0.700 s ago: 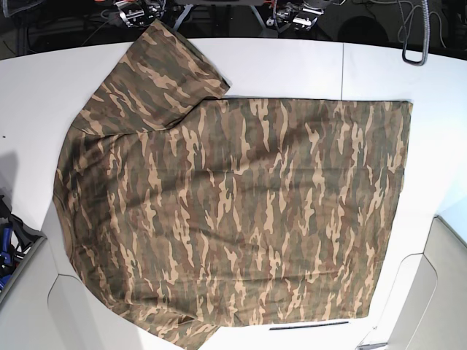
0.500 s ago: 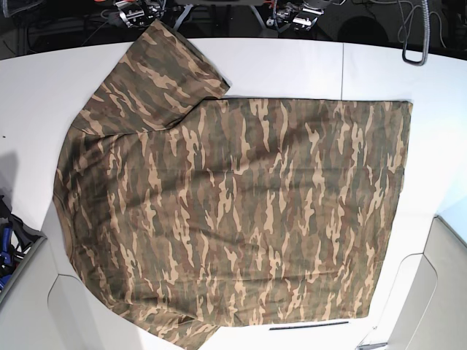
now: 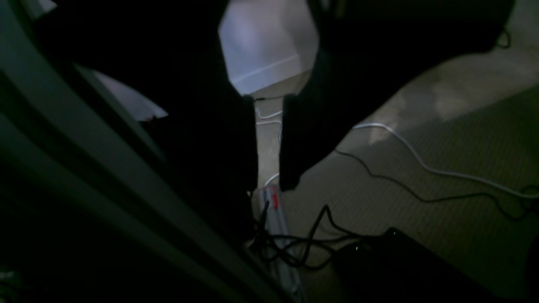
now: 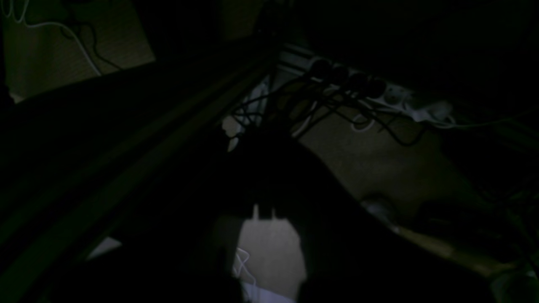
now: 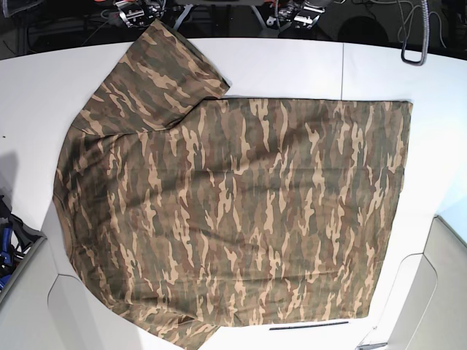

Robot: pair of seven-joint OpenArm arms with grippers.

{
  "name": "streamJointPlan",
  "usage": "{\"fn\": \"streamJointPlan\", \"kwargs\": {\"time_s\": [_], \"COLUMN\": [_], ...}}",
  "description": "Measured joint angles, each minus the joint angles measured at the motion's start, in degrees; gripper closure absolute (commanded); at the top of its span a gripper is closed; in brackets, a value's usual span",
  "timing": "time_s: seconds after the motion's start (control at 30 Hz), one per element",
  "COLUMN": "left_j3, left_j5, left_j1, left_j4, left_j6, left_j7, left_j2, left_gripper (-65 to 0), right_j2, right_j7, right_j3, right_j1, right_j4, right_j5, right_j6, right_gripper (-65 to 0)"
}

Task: Fold the T-shirt properly
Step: 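Move both grippers from rest toward the shirt's hem corners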

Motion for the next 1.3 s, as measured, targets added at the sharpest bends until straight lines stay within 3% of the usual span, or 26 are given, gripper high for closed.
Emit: {"fn": "streamJointPlan", "kwargs": {"time_s": [0.27,0.4,0.53,0.83,0.97,1.3], "left_j3": [0.0,0.0,-1.0,-7.3,-10.1,-20.3], "left_j5": [0.0,-0.2,-9.7,-10.4,-13.2,-16.7], "left_j1": [2.0,4.7,9.7,27.0,33.4,43.6], "left_j4": [0.4,3.9,11.6,37.4,48.6,70.8], "left_j6": [-3.0,-15.7,-15.8,-15.8,-15.8,-16.0], "left_j7": [-0.2,0.9,7.3,8.1,11.5,16.1], "left_j2": [-0.2,-1.8,-2.9,-3.5,-3.5,-3.3], "left_gripper": [-10.1,-10.1,-10.1,-10.1,-10.1,-10.1], "right_j2": [1.2,3.0,5.8,14.0,16.5,21.3], "right_j7": [0.1,-0.3,-0.5,-0.9,-1.7,-9.8], "right_j3": [0.0,0.0,0.0,0.0,0.0,0.5], "right_j1": [-3.1,-7.7,-12.9,-26.8,-32.5,-43.6], "right_j4": [1.0,5.7,14.2,33.6,40.7,61.0], "right_j5": [-1.9,-2.1,0.0,10.3,13.8,22.9], "right_j6": [0.0,2.0,5.7,13.4,16.0,16.6], "right_gripper": [0.0,0.0,0.0,0.0,0.0,0.0]}}
